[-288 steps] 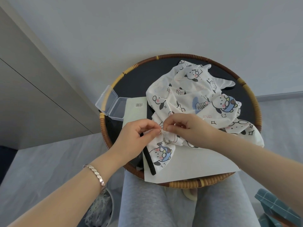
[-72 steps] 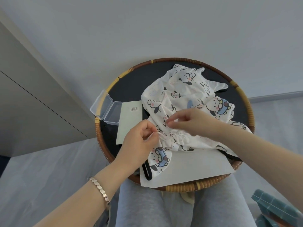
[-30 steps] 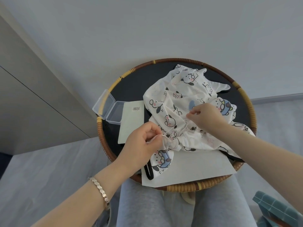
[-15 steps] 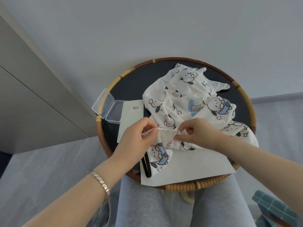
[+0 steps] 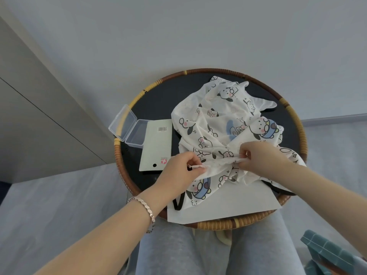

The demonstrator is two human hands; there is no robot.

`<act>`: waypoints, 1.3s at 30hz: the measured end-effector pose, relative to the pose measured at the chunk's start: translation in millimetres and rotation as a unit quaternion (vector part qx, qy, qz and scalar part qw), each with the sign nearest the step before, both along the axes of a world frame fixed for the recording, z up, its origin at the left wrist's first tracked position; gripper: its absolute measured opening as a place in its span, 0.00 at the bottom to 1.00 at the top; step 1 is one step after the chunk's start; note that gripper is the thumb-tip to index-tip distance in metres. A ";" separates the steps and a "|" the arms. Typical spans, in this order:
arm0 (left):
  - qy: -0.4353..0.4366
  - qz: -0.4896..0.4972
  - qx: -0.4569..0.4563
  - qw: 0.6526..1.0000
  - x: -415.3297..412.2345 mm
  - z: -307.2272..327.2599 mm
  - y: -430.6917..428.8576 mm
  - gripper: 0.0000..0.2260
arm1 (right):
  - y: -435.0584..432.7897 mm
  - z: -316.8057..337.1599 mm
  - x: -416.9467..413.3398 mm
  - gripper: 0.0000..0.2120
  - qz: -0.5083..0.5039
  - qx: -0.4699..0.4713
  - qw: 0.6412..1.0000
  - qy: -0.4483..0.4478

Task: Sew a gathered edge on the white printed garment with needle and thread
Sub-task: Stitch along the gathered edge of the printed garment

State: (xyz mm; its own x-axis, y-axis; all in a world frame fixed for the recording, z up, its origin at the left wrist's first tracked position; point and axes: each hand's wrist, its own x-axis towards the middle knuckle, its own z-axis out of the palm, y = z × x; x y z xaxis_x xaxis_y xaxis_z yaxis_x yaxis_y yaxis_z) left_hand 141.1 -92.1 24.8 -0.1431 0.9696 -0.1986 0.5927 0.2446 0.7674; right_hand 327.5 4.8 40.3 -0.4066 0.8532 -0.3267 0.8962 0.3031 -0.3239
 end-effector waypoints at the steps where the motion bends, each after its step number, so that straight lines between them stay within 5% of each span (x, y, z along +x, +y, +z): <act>1: -0.027 0.001 0.003 1.000 -0.5 1.2 0.1 0.03 | -0.3 1.5 2.0 0.13 -0.003 -0.004 0.999 0.032; 7: -0.147 0.047 0.047 0.987 -6.0 11.1 -3.8 0.06 | -11.4 13.9 -3.7 0.07 0.011 -0.071 0.970 0.230; 12: -0.176 0.067 0.071 0.980 -7.1 11.0 -7.8 0.06 | -24.7 18.4 -14.3 0.04 0.037 -0.063 0.957 0.282; 39: -0.131 0.017 0.110 0.985 -19.6 26.3 -16.0 0.06 | -34.2 18.6 -30.3 0.08 0.142 0.014 0.961 0.237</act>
